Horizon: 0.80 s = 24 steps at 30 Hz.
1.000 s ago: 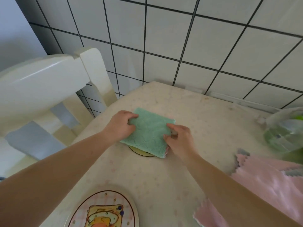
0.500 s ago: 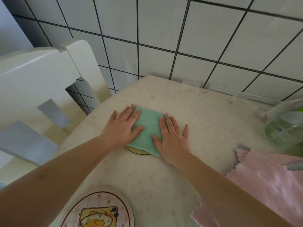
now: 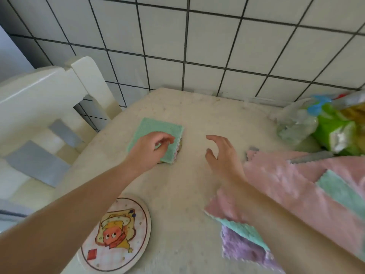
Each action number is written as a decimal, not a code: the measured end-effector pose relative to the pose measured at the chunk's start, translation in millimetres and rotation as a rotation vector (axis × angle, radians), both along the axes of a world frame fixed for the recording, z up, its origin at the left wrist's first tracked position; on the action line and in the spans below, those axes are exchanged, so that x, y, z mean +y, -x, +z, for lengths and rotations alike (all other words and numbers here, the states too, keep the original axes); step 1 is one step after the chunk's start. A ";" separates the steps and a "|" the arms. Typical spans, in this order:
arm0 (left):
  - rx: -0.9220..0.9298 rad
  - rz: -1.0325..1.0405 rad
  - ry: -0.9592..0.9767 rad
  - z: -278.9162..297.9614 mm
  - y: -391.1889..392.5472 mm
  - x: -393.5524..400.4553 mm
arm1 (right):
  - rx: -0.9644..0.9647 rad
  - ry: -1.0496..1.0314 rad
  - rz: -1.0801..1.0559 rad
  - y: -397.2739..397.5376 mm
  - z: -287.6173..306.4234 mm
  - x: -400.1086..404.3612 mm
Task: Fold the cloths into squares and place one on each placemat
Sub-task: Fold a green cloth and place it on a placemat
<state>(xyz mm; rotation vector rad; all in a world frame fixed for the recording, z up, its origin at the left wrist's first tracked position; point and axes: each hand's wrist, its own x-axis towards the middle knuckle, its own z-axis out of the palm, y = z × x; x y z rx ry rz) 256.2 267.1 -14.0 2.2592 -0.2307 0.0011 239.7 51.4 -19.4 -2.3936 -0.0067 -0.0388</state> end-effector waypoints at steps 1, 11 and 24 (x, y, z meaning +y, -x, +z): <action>0.013 -0.005 0.016 3.7 9.0 -9.9 | -0.005 -0.015 -0.013 12.2 2.7 -11.9; 0.112 -0.165 0.016 19.5 94.4 -128.2 | -0.039 -0.054 -0.077 128.8 7.1 -146.0; 0.055 -0.296 -0.342 -38.7 150.8 -188.9 | 0.089 0.237 0.227 192.1 -14.8 -214.0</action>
